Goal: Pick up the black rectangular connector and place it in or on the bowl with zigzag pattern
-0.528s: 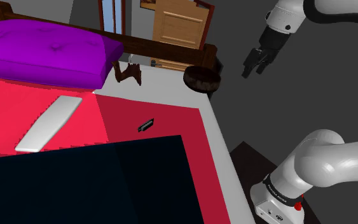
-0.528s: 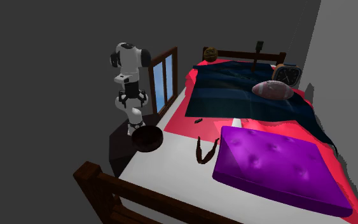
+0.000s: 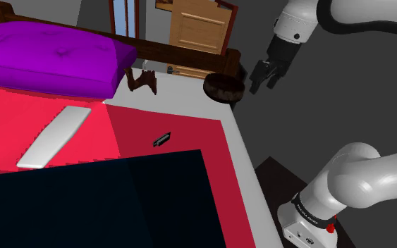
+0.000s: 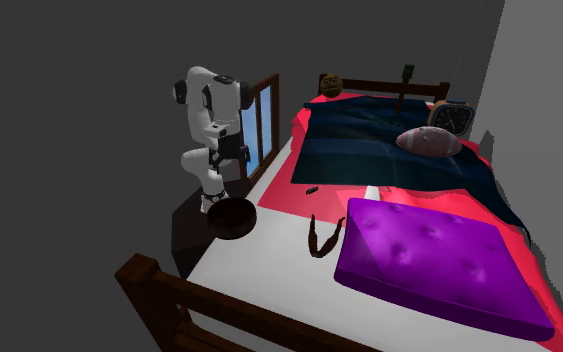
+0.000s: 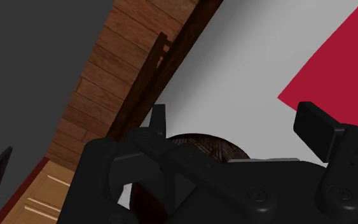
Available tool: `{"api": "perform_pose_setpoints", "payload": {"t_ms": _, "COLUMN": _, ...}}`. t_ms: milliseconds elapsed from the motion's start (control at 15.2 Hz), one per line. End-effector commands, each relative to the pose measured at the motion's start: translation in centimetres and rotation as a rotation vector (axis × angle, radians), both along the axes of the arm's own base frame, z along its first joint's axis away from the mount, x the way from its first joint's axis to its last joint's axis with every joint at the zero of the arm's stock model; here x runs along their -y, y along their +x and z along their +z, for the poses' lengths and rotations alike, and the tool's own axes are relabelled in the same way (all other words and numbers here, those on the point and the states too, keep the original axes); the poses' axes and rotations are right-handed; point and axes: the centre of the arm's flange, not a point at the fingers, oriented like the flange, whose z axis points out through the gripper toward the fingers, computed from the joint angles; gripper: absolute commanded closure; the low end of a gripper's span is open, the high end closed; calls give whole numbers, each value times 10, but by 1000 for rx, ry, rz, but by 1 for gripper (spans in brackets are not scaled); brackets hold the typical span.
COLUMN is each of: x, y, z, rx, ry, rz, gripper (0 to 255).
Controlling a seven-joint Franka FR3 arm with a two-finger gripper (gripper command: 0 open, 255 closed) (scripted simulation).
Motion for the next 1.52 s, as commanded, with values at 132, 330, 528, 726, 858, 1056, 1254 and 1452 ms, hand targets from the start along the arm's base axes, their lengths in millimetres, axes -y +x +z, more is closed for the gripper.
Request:
{"api": "perform_pose_setpoints", "payload": {"t_ms": 132, "x": -49, "y": 13, "z": -13, "rx": -13, "ry": 12, "rz": 9, "gripper": 0}}
{"api": "perform_pose_setpoints", "payload": {"t_ms": 330, "x": -85, "y": 23, "z": -23, "rx": -23, "ry": 21, "rz": 15, "gripper": 0}}
{"api": "perform_pose_setpoints", "payload": {"t_ms": 528, "x": -121, "y": 32, "z": -32, "rx": -32, "ry": 29, "rz": 22, "gripper": 0}}
{"api": "perform_pose_setpoints", "payload": {"t_ms": 726, "x": -158, "y": 41, "z": -42, "rx": -42, "ry": 38, "rz": 29, "gripper": 0}}
{"api": "perform_pose_setpoints", "payload": {"t_ms": 858, "x": -182, "y": 47, "z": -48, "rx": -48, "ry": 44, "rz": 33, "gripper": 0}}
{"api": "perform_pose_setpoints", "payload": {"t_ms": 1056, "x": -219, "y": 55, "z": -57, "rx": -58, "ry": 52, "rz": 40, "gripper": 0}}
{"api": "perform_pose_setpoints", "payload": {"t_ms": 1254, "x": -255, "y": 63, "z": -66, "rx": -68, "ry": 61, "rz": 46, "gripper": 0}}
{"api": "perform_pose_setpoints", "payload": {"t_ms": 1452, "x": -292, "y": 70, "z": -75, "rx": -77, "ry": 69, "rz": 53, "gripper": 0}}
